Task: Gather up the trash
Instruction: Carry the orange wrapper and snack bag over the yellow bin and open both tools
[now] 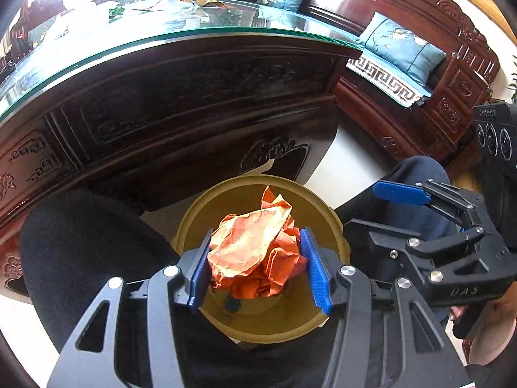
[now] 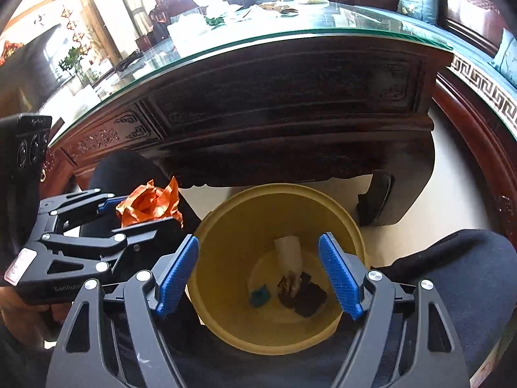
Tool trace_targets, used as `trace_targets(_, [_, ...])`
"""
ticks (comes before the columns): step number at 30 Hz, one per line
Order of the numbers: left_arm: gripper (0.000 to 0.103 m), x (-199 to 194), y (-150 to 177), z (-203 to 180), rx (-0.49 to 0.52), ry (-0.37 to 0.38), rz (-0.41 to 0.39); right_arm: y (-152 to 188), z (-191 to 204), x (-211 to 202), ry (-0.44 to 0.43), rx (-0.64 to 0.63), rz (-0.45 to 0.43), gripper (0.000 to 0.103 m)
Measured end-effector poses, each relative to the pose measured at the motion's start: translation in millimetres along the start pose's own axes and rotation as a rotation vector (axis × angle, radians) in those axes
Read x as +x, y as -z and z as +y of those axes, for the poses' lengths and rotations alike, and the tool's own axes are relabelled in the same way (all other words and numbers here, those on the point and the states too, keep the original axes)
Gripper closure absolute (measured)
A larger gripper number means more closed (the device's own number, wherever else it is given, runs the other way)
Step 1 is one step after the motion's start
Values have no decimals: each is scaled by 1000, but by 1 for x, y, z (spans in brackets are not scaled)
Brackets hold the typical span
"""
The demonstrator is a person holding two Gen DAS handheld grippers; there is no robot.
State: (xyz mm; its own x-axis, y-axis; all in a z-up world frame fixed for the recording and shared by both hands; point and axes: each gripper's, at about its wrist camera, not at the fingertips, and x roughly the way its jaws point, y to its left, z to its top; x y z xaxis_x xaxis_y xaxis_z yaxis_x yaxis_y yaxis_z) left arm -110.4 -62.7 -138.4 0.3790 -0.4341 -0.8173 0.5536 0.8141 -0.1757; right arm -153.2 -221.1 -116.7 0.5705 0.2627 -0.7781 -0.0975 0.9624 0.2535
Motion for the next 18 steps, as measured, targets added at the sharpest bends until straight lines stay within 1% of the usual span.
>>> trace_targets(10, [51, 7, -3, -9, 32, 5, 20, 1, -9, -6, -13, 18, -13, 29])
trace_targets(13, [47, 11, -4, -15, 48, 13, 40, 1, -14, -9, -14, 33, -18, 29])
trace_targets(17, [45, 13, -4, -25, 88, 22, 50, 2, -21, -13, -13, 51, -27, 29])
trace_targets(18, [43, 13, -4, -26, 93, 25, 51, 2, -22, -13, -13, 52, -29, 29])
